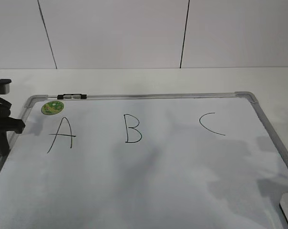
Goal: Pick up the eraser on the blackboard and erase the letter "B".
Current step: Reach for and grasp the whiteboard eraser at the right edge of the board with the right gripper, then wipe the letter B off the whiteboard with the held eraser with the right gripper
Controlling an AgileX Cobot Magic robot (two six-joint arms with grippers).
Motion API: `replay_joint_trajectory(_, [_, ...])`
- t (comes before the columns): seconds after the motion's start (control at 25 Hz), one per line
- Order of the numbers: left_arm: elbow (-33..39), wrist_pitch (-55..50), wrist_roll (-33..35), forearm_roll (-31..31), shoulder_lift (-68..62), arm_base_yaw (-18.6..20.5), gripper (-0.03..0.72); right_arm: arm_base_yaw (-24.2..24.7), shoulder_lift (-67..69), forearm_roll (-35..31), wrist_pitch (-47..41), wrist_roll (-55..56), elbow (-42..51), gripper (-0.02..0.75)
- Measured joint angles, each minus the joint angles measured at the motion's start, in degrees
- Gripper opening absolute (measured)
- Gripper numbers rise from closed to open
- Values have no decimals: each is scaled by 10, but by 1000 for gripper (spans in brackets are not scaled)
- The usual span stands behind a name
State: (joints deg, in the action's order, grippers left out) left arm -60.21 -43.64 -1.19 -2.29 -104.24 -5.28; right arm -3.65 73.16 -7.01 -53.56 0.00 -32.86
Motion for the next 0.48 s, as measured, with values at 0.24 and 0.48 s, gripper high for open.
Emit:
replay_joint_trajectory(0.24, [0,3,0,0,0,0,17,0,16,3,0,0,0,657])
replay_joint_trajectory(0.48, [0,3,0,0,0,0,17,0,41,0,0,0,0,657])
